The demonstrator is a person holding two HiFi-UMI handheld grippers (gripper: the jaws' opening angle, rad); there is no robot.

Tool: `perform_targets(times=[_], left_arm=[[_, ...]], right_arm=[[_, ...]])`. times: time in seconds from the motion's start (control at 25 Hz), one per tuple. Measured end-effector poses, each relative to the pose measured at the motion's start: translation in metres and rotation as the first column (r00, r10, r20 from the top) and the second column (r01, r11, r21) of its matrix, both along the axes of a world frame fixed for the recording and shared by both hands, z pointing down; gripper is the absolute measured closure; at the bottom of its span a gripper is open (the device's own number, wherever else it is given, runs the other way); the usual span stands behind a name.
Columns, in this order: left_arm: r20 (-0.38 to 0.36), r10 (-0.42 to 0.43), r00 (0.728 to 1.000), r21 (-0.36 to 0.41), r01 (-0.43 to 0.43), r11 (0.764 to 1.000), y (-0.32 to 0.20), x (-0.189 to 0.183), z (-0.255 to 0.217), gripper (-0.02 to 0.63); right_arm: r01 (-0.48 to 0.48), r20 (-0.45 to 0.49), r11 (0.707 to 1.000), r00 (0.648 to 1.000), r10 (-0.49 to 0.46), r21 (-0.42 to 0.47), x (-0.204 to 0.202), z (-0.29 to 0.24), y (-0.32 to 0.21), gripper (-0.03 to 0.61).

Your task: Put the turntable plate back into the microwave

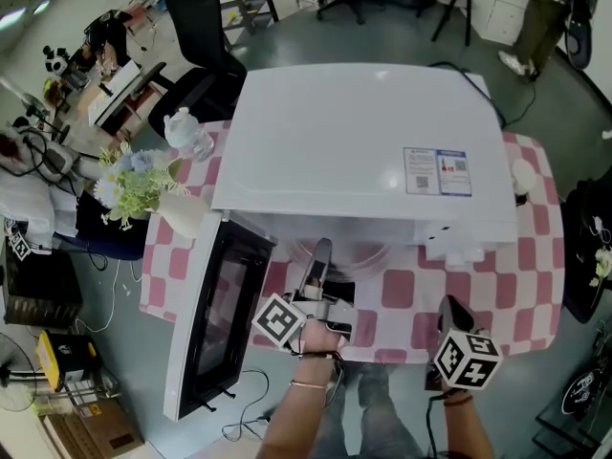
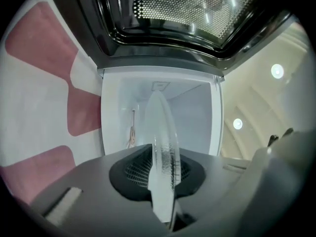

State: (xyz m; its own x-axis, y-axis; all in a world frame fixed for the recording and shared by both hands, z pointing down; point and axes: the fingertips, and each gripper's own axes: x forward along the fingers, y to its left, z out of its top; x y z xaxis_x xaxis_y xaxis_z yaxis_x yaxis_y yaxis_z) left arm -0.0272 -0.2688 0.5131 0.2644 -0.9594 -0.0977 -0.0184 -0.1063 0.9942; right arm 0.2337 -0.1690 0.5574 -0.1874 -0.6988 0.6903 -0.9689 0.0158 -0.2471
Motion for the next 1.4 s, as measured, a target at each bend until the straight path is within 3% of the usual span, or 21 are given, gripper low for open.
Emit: perform_targets(times=[1.4], left_arm=[[0.017, -0.028, 0.999, -0.077, 0.029, 0.997, -0.051, -0.001, 0.011, 0.578]], right_arm=[[0.05, 0.012, 0.999, 0.999, -0.049, -0.022, -0.019, 0.008, -0.018, 0.569]])
